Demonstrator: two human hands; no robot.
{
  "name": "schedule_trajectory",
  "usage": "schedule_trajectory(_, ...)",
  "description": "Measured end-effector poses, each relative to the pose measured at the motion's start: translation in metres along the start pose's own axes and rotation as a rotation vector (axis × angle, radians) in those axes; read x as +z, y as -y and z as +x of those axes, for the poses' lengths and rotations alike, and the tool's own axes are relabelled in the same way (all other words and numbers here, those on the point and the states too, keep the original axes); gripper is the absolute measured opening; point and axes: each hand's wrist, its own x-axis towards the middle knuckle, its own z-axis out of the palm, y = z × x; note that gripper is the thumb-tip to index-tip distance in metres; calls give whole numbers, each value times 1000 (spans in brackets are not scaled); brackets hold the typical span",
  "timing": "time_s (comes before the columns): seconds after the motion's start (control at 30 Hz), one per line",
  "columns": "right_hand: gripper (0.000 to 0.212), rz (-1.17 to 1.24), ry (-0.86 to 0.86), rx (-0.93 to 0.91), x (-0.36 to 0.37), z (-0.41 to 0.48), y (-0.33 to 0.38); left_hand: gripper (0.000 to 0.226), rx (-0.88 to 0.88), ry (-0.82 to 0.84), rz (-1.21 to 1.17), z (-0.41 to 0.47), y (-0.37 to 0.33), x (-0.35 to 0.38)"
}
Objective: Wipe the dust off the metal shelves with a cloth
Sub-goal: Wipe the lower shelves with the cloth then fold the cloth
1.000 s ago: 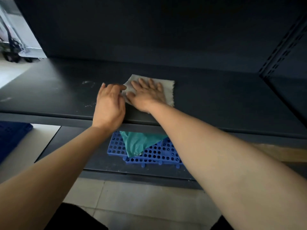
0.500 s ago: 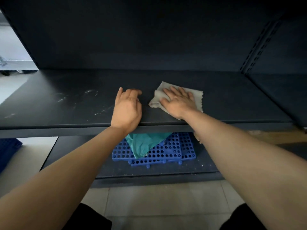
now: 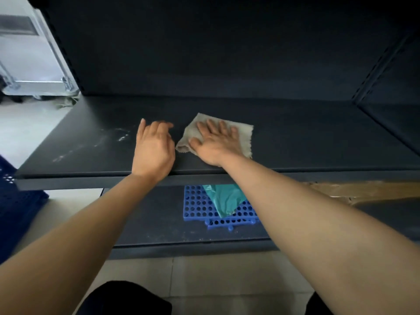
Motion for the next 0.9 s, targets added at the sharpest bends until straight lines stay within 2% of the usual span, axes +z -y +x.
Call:
schedule_trajectory(0.2,64,19,4,-85,7,15,50,37,-82,0,45,-2,34,-8)
schedule_trajectory(0.47,63,17,-24,-103,5,9,23,30,-140,35,57,-4,30,-3)
schedule_trajectory(0.77,62,-23,-45,87,-1,-11,-41,29,-113,41,63,-6,27,-3)
schedule_trajectory(0.9,61,-19,-22,135,-3,-17,-43,27,-101,69,62,-7,25,-4)
